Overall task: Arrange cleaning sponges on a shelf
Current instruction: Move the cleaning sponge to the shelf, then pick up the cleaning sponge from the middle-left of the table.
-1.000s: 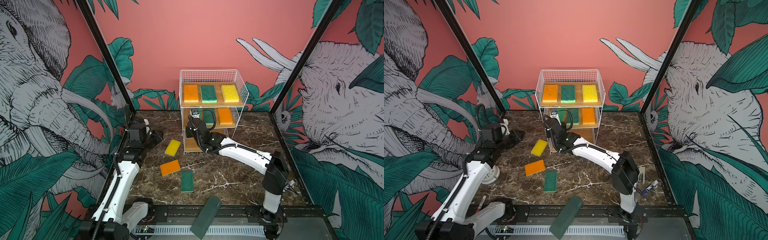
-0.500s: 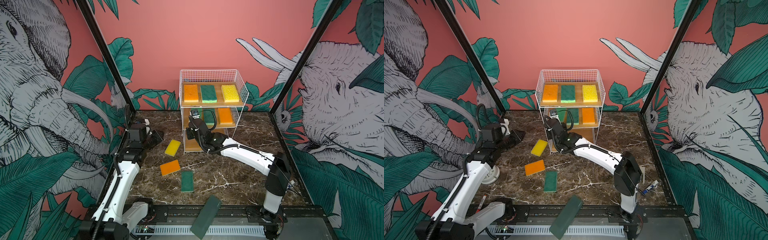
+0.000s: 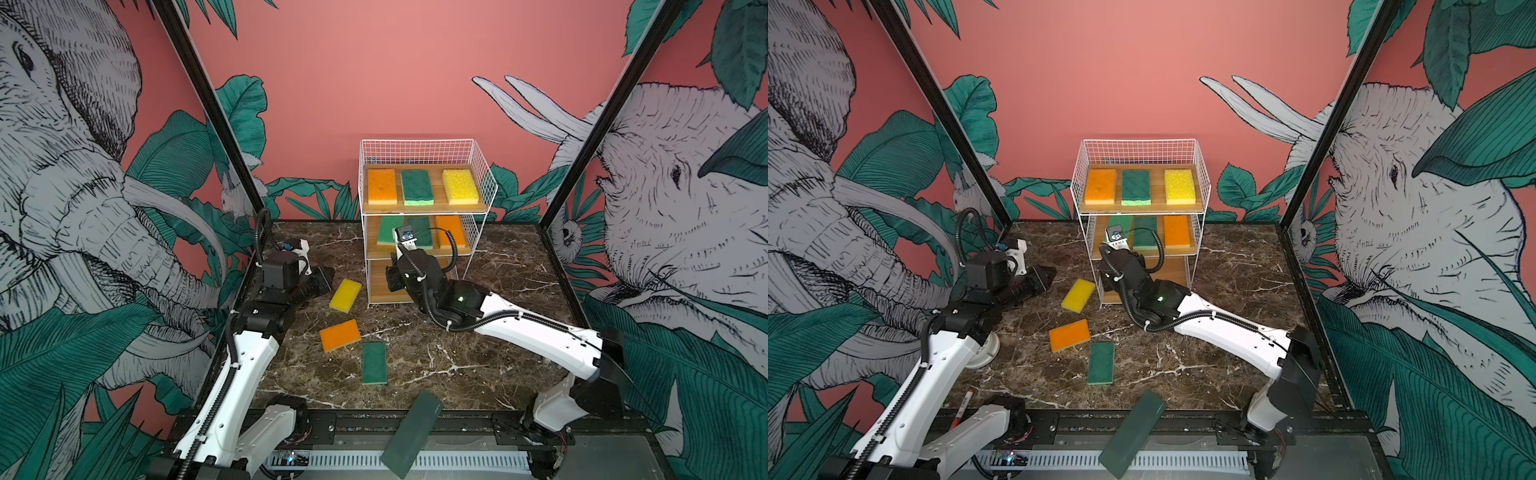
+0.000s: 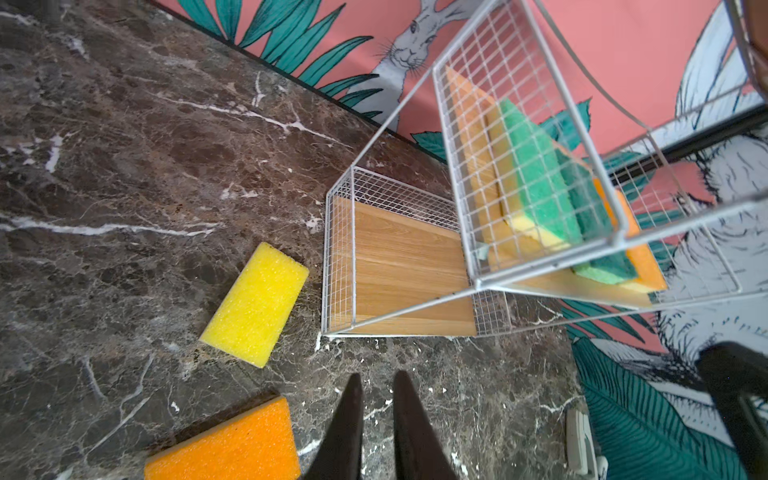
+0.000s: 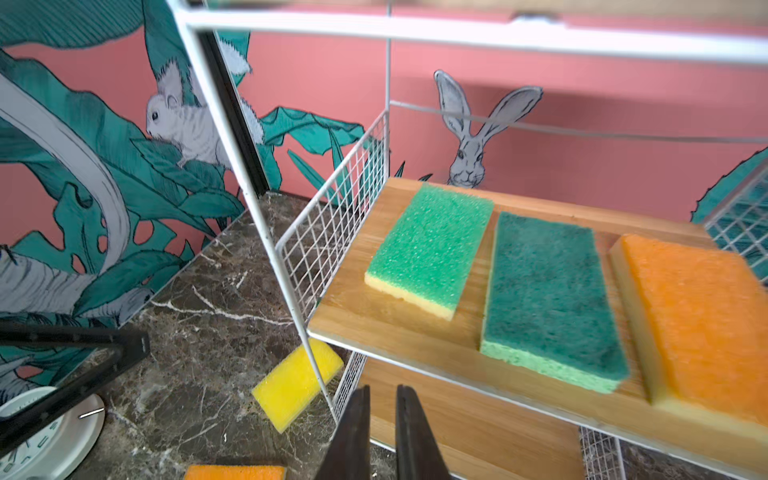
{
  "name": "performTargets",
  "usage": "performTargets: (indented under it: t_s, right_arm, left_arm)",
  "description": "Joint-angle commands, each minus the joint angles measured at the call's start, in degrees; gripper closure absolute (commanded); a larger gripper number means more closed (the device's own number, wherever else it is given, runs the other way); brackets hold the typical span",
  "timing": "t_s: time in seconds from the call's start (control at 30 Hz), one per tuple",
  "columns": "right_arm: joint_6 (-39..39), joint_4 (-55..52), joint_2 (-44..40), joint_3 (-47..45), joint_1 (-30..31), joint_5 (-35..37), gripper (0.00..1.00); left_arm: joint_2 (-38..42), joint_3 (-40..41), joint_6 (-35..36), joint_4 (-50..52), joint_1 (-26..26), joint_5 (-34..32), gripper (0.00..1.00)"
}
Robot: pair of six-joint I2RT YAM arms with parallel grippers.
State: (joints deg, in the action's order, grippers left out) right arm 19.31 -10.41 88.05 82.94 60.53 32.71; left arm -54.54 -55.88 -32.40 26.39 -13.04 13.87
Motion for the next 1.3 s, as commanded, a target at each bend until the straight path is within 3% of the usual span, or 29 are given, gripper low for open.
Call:
performTargets:
  t_s: [0.0, 0.2, 0.33, 0.57, 0.7, 0.8, 0.9, 1.13, 1.27]
  right_arm:
    - [0.46, 1.89, -3.94, -3.49, 0.02, 2.61, 0.84]
    - [0.76, 0.24, -9.46, -9.2, -0.24, 2.71, 0.82]
    - [3.92, -1.46, -13.74, -13.83, -1.96, 2.5, 0.78]
    - [9.55, -9.0, -22.41, -19.61, -7.15, 2.54, 0.62]
    - [10.47, -9.93, -27.49, -23.68, -9.39, 2.96, 0.52]
    - [11.32, -13.2, -29.4, -24.62, -11.35, 1.94, 0.34]
    - [12.16, -17.43, -29.95, -24.31, -13.3, -0.13, 0.25]
    - [17.34, -20.55, -31.52, -28.6, -17.7, -8.18, 0.16]
    - [19.34, -20.26, -31.65, -31.22, -18.57, -9.76, 0.09]
  left_arm:
    - [0.49, -2.1, 3.15, 0.73, -3.19, -2.33, 0.83]
    - [0.15, -2.31, 3.63, -1.7, -6.18, -3.23, 0.81]
    - [-0.65, -3.15, 5.53, -2.61, -10.87, -4.92, 0.79]
    - [-1.21, -4.23, 6.86, -0.85, -12.82, -4.75, 0.75]
    - [-1.19, -4.17, 9.43, -1.4, -16.38, -6.74, 0.74]
    - [-1.39, -3.77, 9.75, -2.45, -17.51, -6.16, 0.68]
    - [-1.2, -3.17, 9.88, -1.92, -17.64, -7.1, 0.65]
    - [0.11, -1.32, 10.42, 3.77, -17.64, -11.15, 0.56]
    - [1.22, -0.6, 9.16, 9.0, -17.61, -15.62, 0.42]
